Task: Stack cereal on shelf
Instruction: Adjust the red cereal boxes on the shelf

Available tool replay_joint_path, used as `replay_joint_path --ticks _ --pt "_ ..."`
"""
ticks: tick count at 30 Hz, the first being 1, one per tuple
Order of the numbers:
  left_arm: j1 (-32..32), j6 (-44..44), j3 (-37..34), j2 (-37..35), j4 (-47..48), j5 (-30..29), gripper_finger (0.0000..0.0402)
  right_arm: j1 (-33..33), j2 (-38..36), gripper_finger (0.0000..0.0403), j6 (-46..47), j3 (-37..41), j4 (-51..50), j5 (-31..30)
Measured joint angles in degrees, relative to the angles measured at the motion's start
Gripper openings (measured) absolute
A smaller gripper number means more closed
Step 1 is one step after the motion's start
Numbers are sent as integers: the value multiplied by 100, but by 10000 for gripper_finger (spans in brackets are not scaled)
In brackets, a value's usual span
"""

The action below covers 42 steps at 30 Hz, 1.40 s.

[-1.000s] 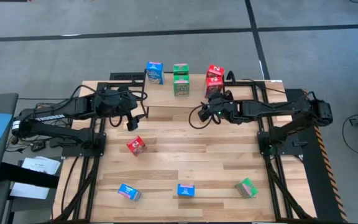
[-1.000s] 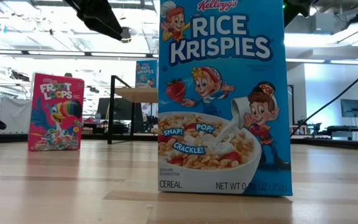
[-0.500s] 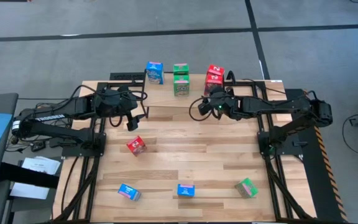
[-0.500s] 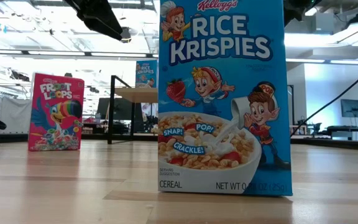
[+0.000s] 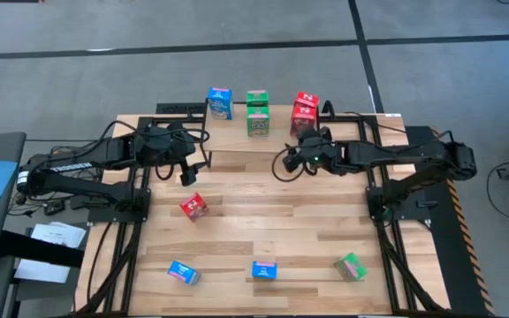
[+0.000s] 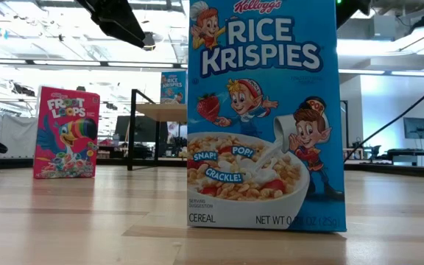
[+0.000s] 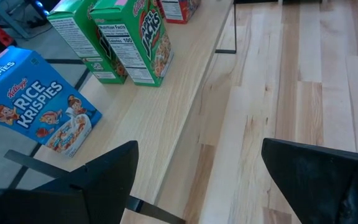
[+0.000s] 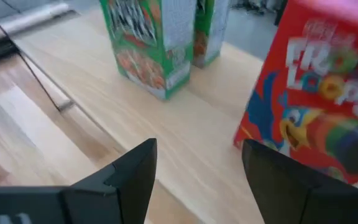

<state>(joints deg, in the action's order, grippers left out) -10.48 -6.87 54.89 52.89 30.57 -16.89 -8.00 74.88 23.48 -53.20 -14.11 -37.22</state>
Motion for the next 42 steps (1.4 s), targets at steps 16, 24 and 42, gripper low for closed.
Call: replay_joint_path --ticks 16,24,42 --pt "0 0 -2 2 -4 0 332 -309 -156 260 5 1 -728 -5" --pt "0 0 -2 2 -4 0 332 -383 -154 260 2 1 -896 -37" --pt "0 22 -2 2 -4 0 332 -122 -148 260 3 -698 -2313 -23"
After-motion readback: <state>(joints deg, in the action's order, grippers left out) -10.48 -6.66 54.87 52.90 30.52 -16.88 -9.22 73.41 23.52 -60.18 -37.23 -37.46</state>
